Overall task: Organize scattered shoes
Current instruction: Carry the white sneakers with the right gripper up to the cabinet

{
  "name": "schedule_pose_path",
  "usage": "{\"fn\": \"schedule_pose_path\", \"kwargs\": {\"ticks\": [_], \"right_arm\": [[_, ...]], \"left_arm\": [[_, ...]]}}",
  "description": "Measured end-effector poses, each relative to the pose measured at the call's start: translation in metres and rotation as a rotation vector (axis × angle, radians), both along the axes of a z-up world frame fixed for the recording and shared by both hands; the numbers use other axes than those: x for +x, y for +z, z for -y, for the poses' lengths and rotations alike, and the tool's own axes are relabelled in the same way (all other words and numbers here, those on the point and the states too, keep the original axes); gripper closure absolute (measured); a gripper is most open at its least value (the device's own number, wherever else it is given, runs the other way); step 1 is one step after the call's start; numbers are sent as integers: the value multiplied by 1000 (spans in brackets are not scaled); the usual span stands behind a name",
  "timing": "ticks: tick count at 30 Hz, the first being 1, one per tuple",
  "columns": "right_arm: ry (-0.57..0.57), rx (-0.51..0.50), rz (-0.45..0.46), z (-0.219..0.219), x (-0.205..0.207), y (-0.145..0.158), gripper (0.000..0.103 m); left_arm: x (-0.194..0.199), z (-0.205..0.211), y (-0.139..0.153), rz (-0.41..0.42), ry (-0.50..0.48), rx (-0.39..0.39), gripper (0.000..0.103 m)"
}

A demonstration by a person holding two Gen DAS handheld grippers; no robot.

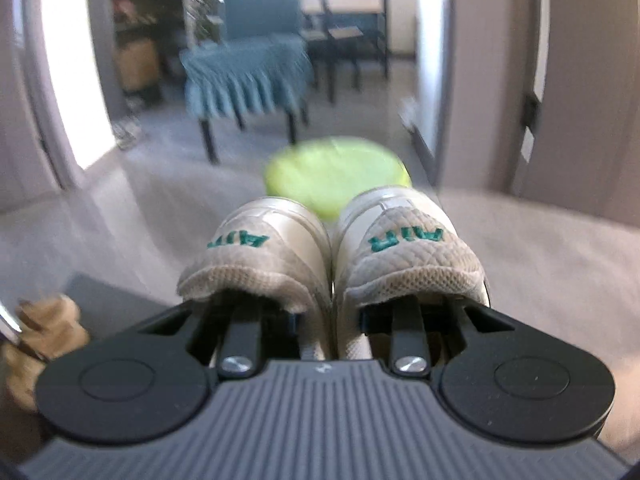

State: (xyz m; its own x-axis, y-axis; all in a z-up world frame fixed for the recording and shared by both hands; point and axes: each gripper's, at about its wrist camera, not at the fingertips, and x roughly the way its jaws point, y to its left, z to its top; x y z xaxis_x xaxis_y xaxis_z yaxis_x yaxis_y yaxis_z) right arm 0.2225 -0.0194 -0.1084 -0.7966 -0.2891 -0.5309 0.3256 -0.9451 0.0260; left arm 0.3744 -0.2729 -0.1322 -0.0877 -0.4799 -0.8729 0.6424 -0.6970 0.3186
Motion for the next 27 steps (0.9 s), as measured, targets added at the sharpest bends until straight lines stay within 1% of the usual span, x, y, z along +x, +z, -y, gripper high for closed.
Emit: {"fn": "schedule_pose_path", "kwargs": {"ticks": [1, 3, 4, 6, 7, 9, 10, 13, 15, 18, 19, 21, 24, 27], "right_arm": [[25, 2, -6, 4, -4, 10, 72], [146, 9, -4, 25, -13, 56, 72], [184, 12, -3, 32, -13, 68, 72], [316, 29, 0, 55, -9, 104, 72], [359, 33, 4, 62, -7, 115, 72], [492, 35, 21, 86, 3, 147, 72], [537, 33, 28, 94, 6, 156, 73], [724, 12, 76, 126, 25, 193, 73], [827, -2, 99, 147, 46, 213, 73], [963, -27, 138, 181, 72, 233, 73], [999, -32, 146, 190, 82, 239, 73], [1104, -44, 161, 217, 108, 251, 73], [1241, -48, 185, 252, 148, 265, 73], [1339, -55, 195, 289, 179, 273, 73]], "left_arm": [[1, 2, 9, -8, 21, -5, 16], [6, 7, 23, -19, 58, -24, 16], [9, 11, 31, -23, 79, -38, 16], [19, 19, 47, -37, 127, -61, 16], [24, 24, 56, -45, 155, -74, 16], [39, 33, 72, -56, 216, -100, 15], [47, 38, 79, -59, 248, -113, 15], [80, 52, 96, -56, 362, -134, 15], [104, 60, 107, -51, 441, -145, 15], [140, 72, 123, -43, 557, -162, 15], [151, 72, 126, -41, 583, -169, 15], [179, 75, 133, -32, 643, -183, 15], [212, 80, 140, -21, 720, -198, 15], [253, 91, 144, -13, 830, -211, 15]]}}
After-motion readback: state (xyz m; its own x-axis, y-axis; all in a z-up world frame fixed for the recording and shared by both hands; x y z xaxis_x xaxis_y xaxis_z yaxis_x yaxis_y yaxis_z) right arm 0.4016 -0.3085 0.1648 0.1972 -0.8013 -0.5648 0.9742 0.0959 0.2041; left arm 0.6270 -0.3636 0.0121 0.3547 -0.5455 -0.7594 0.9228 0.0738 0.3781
